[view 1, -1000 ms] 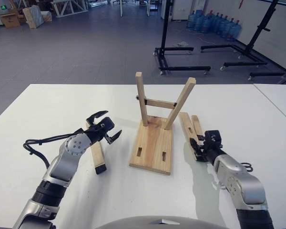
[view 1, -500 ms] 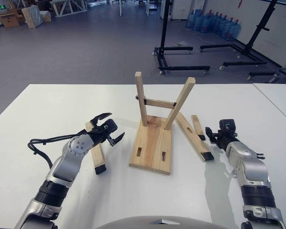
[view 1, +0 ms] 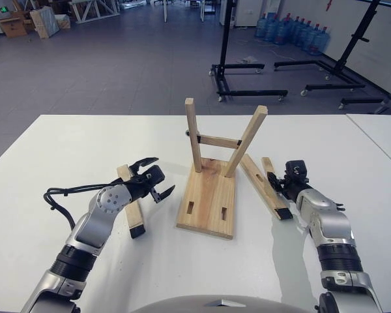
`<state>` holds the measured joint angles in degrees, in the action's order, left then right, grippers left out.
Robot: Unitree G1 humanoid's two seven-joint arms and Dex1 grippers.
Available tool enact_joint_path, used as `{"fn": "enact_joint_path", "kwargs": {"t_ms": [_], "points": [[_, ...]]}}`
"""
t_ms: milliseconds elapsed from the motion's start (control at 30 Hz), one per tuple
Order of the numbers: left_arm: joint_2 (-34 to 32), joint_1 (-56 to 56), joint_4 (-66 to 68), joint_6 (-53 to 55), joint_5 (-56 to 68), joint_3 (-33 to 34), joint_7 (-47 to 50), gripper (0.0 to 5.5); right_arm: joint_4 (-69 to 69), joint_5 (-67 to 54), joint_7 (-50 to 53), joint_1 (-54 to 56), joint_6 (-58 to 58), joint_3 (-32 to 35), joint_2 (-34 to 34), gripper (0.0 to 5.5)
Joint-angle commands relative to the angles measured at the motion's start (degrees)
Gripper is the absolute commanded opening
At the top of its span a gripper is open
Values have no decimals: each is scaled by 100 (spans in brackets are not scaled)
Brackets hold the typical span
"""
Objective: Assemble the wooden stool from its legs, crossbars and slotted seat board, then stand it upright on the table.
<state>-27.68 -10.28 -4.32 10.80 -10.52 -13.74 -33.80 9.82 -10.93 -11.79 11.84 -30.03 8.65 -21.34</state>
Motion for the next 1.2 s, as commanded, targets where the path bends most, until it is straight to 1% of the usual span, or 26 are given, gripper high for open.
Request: {"fn": "enact_joint_path", "kwargs": {"t_ms": [33, 133, 200, 300, 400, 433, 467, 500, 567, 667, 733, 800, 867, 967, 1033, 1100, 1167, 1200], "points": [[-48, -63, -33, -21, -68, -89, -74, 534, 385, 51, -11, 108, -433, -63, 48, 313], [-57, 15, -118, 19, -64, -141, -103, 534, 424, 114, -241, 119, -850, -265, -150, 313], [-60, 54, -152, 38, -71, -149, -82, 534, 363, 107, -322, 151, -984, -280, -245, 313], [-36, 120, -211, 56, -110, -203, -49, 534, 332, 56, -375, 97, -1011, -228, -251, 264], [-27, 175, -269, 87, -121, -214, -42, 534, 299, -149, -437, -32, -1306, -164, -57, 213], [-25, 186, -283, 102, -115, -203, -47, 534, 376, -177, -441, -52, -1342, -152, -9, 188], [-29, 188, -292, 113, -115, -191, -51, 534, 455, -182, -433, -63, -1355, -139, 16, 177], [-32, 171, -286, 114, -110, -184, -61, 534, 475, -175, -411, -108, -1354, -111, 23, 149], [-49, 166, -296, 119, -95, -169, -82, 534, 471, -136, -372, -209, -1329, -81, 27, 129], [-32, 191, -361, 187, -53, -103, -53, 534, 387, -151, -298, -255, -1318, -22, 108, 128], [99, 99, -426, 355, 174, 90, -17, 534, 275, -137, -182, -294, -1151, 57, 172, 128], [475, -69, -629, 768, 891, 563, 36, 534, 53, -65, 268, -288, -668, 385, 283, 128], [1000, -318, -1041, 1465, 1917, 1181, 196, 534, -432, -12, 775, -251, -101, 792, 397, 128], [1572, -944, -1637, 2494, 3438, 2032, 617, 534, -1557, 62, 1358, 63, 455, 1164, 472, 128], [1824, -1454, -2018, 3134, 4700, 2596, 954, 534, -2504, 288, 1387, 520, 964, 1009, 243, 128], [2031, -1837, -2177, 3637, 5976, 3028, 1448, 534, -3111, 556, 1057, 794, 1514, 578, -1, 128], [2303, -2013, -2122, 3930, 7151, 3273, 2151, 534, -3669, 721, 462, 857, 1977, -135, -173, 128], [2397, -1995, -2122, 4039, 7552, 3266, 2438, 534, -3875, 738, 194, 819, 2128, -456, -215, 128]]}}
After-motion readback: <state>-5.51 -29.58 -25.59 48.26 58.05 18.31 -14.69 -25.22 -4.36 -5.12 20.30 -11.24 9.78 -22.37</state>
